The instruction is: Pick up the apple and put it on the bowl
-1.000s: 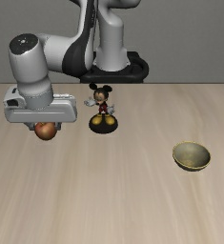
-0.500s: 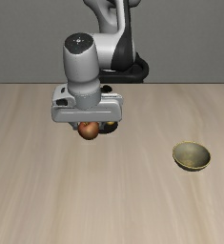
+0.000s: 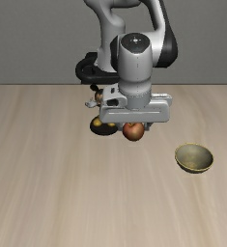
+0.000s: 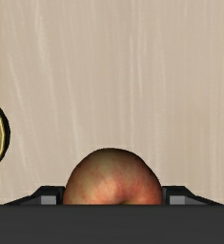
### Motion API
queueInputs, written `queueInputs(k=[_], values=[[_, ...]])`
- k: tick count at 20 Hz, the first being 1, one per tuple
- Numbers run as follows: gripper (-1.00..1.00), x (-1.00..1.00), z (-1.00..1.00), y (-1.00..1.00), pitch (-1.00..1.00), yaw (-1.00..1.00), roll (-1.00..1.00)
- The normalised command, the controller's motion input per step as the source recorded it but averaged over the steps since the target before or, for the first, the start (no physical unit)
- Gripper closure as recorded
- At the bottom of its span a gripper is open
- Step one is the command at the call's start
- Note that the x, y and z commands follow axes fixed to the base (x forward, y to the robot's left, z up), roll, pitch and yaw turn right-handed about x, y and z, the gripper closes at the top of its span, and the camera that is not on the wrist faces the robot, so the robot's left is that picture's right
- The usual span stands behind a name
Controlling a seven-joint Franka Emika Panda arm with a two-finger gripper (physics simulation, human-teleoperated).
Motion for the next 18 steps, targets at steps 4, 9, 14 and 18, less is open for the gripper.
queueInputs(k=[4,9,14,18], values=[[1.0,0.0,0.0,1.0,0.0,0.0,0.0],[1.0,0.0,0.0,1.0,0.0,0.0,0.0],[1.0,0.2,0.0,0.8,0.0,0.0,0.0],[-1.0,0.75,0.0,0.0,0.0,0.0,0.0]])
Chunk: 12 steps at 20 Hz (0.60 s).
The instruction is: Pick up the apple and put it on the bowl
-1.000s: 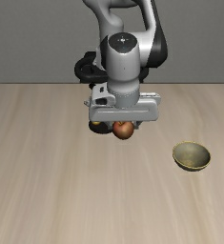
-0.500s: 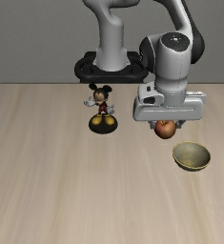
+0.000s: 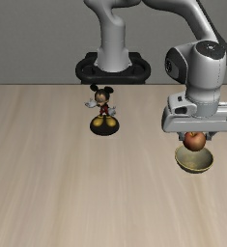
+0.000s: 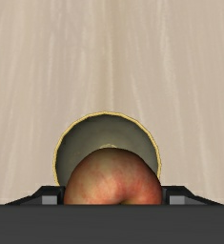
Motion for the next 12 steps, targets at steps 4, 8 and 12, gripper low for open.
queueInputs(k=[4,8,12], values=[[-1.0,0.0,0.0,0.0,0.0,0.0,0.0],[-1.0,0.0,0.0,0.0,0.0,0.0,0.0],[-1.0,0.0,0.0,0.0,0.0,0.0,0.0]])
